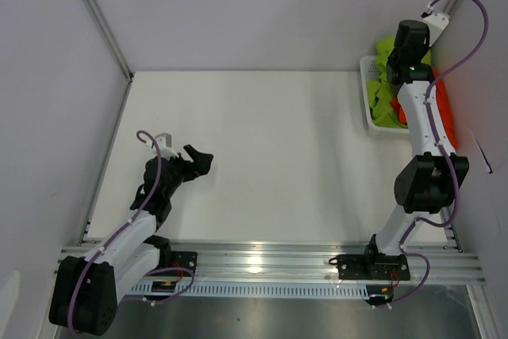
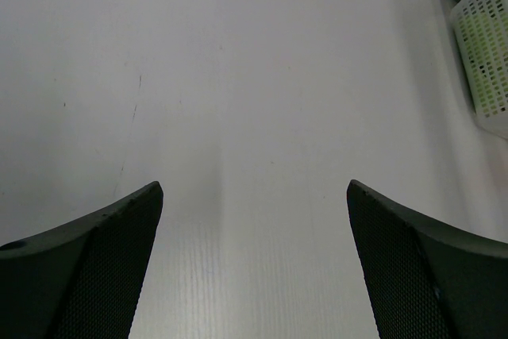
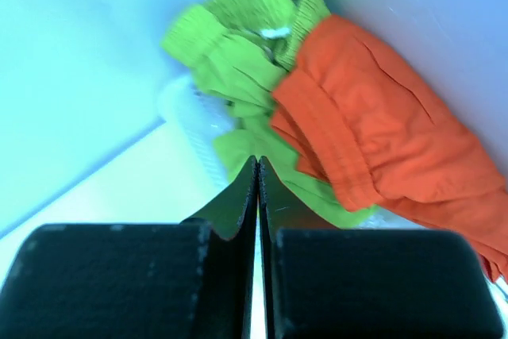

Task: Fold and stack the shorts
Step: Grab the shorts from the pile

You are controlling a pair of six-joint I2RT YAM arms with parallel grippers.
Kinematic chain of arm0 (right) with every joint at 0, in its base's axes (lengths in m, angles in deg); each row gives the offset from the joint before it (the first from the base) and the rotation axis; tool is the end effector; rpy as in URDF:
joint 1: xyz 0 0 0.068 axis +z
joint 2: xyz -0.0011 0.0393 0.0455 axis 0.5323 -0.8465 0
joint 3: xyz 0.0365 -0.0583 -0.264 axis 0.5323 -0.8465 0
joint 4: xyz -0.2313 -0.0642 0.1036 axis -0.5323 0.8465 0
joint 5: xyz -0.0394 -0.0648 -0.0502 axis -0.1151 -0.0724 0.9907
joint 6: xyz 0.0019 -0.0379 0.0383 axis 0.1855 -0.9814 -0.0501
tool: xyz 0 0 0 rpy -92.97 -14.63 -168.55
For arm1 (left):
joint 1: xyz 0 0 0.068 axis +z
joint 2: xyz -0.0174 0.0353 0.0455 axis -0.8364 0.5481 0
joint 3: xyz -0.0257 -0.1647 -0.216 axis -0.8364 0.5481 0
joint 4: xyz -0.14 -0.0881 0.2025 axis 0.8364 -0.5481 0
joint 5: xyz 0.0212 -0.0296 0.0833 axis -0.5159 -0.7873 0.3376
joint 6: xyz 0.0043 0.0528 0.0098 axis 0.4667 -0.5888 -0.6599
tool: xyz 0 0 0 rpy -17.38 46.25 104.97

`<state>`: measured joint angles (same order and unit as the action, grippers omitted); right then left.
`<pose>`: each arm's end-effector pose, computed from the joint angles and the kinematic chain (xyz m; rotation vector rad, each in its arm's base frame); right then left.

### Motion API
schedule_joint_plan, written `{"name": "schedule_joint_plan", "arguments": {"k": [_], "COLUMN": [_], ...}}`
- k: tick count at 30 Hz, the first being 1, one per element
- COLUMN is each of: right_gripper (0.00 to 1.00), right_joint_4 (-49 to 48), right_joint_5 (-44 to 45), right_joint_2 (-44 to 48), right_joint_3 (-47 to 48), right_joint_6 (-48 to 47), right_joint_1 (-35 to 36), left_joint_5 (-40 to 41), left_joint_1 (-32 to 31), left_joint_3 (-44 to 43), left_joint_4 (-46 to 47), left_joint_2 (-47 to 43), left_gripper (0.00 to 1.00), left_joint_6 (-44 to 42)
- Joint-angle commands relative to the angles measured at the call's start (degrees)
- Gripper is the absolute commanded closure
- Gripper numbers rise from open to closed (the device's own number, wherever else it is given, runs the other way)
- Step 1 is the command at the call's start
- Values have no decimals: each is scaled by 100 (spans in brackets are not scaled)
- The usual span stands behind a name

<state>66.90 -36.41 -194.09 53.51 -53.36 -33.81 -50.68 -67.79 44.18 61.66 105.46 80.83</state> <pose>0.4254 -0.0311 0.4005 0.6294 1.7688 -0.3757 0.1845 -0.0393 0.1855 -0.3123 1.9001 -0.6133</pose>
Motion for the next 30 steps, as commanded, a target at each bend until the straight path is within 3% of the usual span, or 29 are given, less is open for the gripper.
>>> {"name": "schedule_joint_plan", "arguments": {"k": [1,2,3,4,5,9,13,18,23,30], "right_gripper": [100,100,90,63,55,53,33,28,22,23], "right_joint_4": [12,73,152,231,310,347,197,57,-277,-805], "right_joint_5": [-468,-496,-487,-479,-435,-250,-22,-13,663,998], "right_joint_2": [111,128,67,-11,-117,-749,-1381,-2182,-3305,-3940], "right_joint_3": [-31,-5,48,135,327,514,821,1584,2464,2869], "right_joint_6": [-13,-100,-127,-162,-206,-521,-944,-1217,-1778,-2044], "right_joint_1": [-46,-37,-37,-46,-89,-178,-187,-301,-248,-362], "left_joint_5": [-105,-88,-96,-105,-122,-123,-105,-26,89,97], "left_joint_1": [-66,-75,-75,-75,-84,-110,-154,-338,-505,-558], "left_joint_3": [-224,-224,-250,-259,-268,-259,-233,-276,-294,-311], "left_joint_4": [121,121,112,104,103,103,156,209,191,253], "left_joint_2": [-108,-100,-100,-91,-73,-73,-73,-73,-170,-109], "left_gripper": [1,1,1,1,1,1,1,1,1,1], "left_joint_6": [-36,-36,-36,-36,-36,-62,-98,-264,-388,-458]}}
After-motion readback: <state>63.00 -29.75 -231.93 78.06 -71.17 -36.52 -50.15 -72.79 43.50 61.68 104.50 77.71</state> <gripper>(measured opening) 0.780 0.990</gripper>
